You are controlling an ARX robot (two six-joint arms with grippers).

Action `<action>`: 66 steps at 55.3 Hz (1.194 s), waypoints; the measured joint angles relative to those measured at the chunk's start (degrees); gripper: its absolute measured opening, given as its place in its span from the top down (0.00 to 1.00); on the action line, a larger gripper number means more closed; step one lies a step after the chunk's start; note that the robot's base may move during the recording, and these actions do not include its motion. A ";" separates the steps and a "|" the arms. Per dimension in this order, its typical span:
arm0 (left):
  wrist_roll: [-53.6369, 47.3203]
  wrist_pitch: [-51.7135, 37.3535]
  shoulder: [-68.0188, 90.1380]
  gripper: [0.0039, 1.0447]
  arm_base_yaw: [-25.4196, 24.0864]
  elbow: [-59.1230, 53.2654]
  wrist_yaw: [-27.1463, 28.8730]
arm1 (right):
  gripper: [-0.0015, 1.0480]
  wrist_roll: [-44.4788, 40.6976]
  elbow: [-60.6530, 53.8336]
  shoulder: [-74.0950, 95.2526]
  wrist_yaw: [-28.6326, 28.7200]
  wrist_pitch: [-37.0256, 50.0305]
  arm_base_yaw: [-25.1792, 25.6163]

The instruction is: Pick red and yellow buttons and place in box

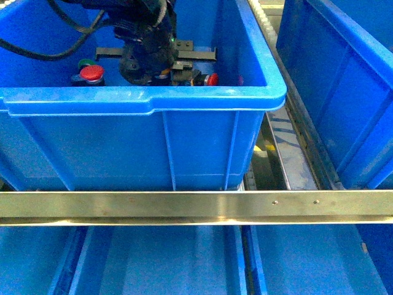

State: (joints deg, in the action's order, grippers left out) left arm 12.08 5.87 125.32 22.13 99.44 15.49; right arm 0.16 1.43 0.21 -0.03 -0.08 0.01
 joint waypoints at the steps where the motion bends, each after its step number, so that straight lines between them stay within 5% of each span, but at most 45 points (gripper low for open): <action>1: 0.22 -0.33 -0.66 0.69 -0.15 -0.68 -0.35 | 0.06 0.00 0.00 0.00 0.02 0.00 0.00; 20: 0.61 -8.22 -24.72 0.69 -10.71 -21.44 -14.27 | 0.06 0.00 0.00 0.00 0.02 0.00 0.00; 28: 8.76 -18.51 -30.27 0.69 -16.70 -29.03 -27.74 | 0.06 0.00 0.00 0.00 0.02 0.00 0.00; 33: 24.30 -32.39 -32.13 0.69 -18.71 -34.51 -40.48 | 0.06 0.00 0.00 0.00 0.02 0.00 0.00; 43: 47.10 -54.62 -31.10 0.69 -15.85 -37.64 -48.96 | 0.06 0.00 0.00 0.00 0.02 0.00 0.00; 66: 67.38 -71.25 -19.39 0.69 -4.42 -31.74 -56.65 | 0.06 0.00 0.00 0.00 0.00 0.00 0.00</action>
State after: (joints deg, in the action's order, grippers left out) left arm 79.46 -65.39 105.93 17.72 67.70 -41.17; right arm 0.16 1.43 0.21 -0.03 -0.08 0.01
